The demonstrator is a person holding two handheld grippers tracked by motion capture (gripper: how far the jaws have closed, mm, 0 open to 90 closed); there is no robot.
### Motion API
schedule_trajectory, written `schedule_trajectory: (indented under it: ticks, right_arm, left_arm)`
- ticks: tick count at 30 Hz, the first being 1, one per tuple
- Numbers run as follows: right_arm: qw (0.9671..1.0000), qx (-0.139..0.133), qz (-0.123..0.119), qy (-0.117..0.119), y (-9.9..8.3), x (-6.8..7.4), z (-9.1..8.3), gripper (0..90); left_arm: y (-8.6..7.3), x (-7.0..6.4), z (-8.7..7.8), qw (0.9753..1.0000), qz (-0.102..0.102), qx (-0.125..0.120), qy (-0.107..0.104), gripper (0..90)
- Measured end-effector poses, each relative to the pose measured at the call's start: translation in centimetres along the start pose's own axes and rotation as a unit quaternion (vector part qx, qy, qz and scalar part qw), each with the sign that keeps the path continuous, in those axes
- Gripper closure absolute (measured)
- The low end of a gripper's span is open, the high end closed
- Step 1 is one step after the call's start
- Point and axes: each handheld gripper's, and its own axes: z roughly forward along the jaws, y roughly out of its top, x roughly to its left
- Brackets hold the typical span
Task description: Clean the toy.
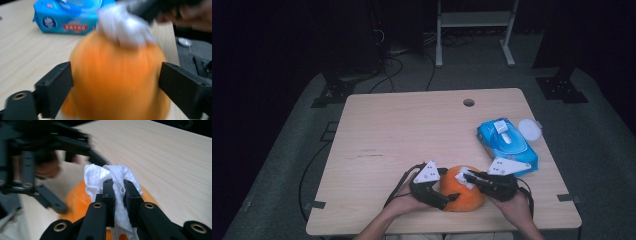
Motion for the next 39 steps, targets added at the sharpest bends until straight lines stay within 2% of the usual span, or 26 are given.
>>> schedule_trajectory:
  ticks: [2,3,7,11,13,16,19,22,23,25,27,28,29,31,32,34,36,38,39]
  right_arm:
    - [0.9998,0.002,-0.02,-0.005,0.4,0.6,0.4,80.7]
    - [0.9997,0.003,-0.021,-0.009,0.4,0.5,0.3,80.8]
    - [0.9996,0.005,0.01,-0.025,-0.2,-0.9,-0.4,80.9]
    - [0.9976,0.015,0.042,-0.053,-1.2,-2.7,-1.1,80.8]
    - [0.9973,0.015,0.051,-0.05,-1.5,-3.0,-1.1,80.8]
    - [0.9979,0.014,0.041,-0.049,-1.2,-2.6,-0.9,80.9]
    - [0.9992,-0.007,0.035,-0.017,-1.0,-1.6,-0.6,81.1]
    - [0.9998,-0.009,0.014,-0.01,-0.6,-0.4,0.0,81.0]
    - [0.9998,-0.011,0.012,-0.008,-0.5,-0.2,0.2,81.1]
    - [0.9998,-0.013,0.014,-0.011,-0.5,-0.2,0.3,81.1]
    - [0.9994,-0.019,0.023,-0.015,-0.5,-0.4,0.3,81.2]
    - [0.9992,-0.023,0.025,-0.019,-0.4,-0.5,0.2,81.1]
    - [0.9988,-0.031,0.028,-0.024,-0.3,-0.6,0.1,81.1]
    - [0.9978,-0.046,0.037,-0.03,-0.2,-0.9,-0.2,81.1]
    - [0.9971,-0.05,0.048,-0.031,-0.3,-1.0,-0.1,81.1]
    - [0.9965,-0.046,0.063,-0.031,-0.7,-1.4,0.3,80.9]
    - [0.9962,-0.019,0.074,-0.043,-1.6,-2.1,1.1,81.0]
    - [0.9942,-0.014,0.099,-0.04,-2.0,-2.8,1.3,80.9]
    - [0.9934,-0.011,0.104,-0.048,-2.0,-2.9,1.2,80.9]
  left_arm:
    - [-0.2,0.0,0.1,1.0,0.002,0.007,0.002,17.6]
    - [-0.3,0.1,0.1,1.0,-0.001,0.007,0.003,21.1]
    - [-0.8,0.6,0.0,0.9997,-0.012,0.018,0.009,26.0]
    - [-1.0,0.8,-0.3,0.9996,-0.019,0.019,0.007,26.3]
    - [-0.8,0.8,-0.4,0.9997,-0.017,0.016,0.005,25.5]
    - [-0.3,0.8,-0.5,0.9999,-0.016,-0.001,0.005,16.1]
    - [-0.1,1.0,-0.4,0.9998,-0.02,-0.005,0.003,8.8]
    - [-0.5,1.1,0.0,0.9995,-0.028,0.006,-0.012,8.0]
    - [-0.6,1.1,0.0,0.9994,-0.03,0.008,-0.017,10.4]
    - [-0.5,1.0,-0.2,0.9997,-0.019,0.017,-0.006,24.6]
    - [-0.2,0.6,-0.4,0.9998,0.007,0.016,0.012,38.2]
    - [0.2,0.3,-0.7,0.9992,0.028,0.014,0.025,41.3]
    - [0.5,0.1,-0.9,0.9982,0.044,0.009,0.039,43.4]
    - [1.0,-0.2,-1.4,0.9932,0.088,0.007,0.076,44.8]
    - [1.1,-0.2,-1.5,0.9915,0.099,0.009,0.085,44.8]
    - [0.8,-0.1,-1.6,0.9922,0.094,0.013,0.081,44.8]
    - [0.3,-0.2,-1.4,0.9918,0.098,0.016,0.08,44.5]
    - [0.3,-0.5,-1.3,0.992,0.096,0.013,0.081,43.9]
    - [0.3,-0.6,-1.3,0.9918,0.099,0.014,0.08,43.3]
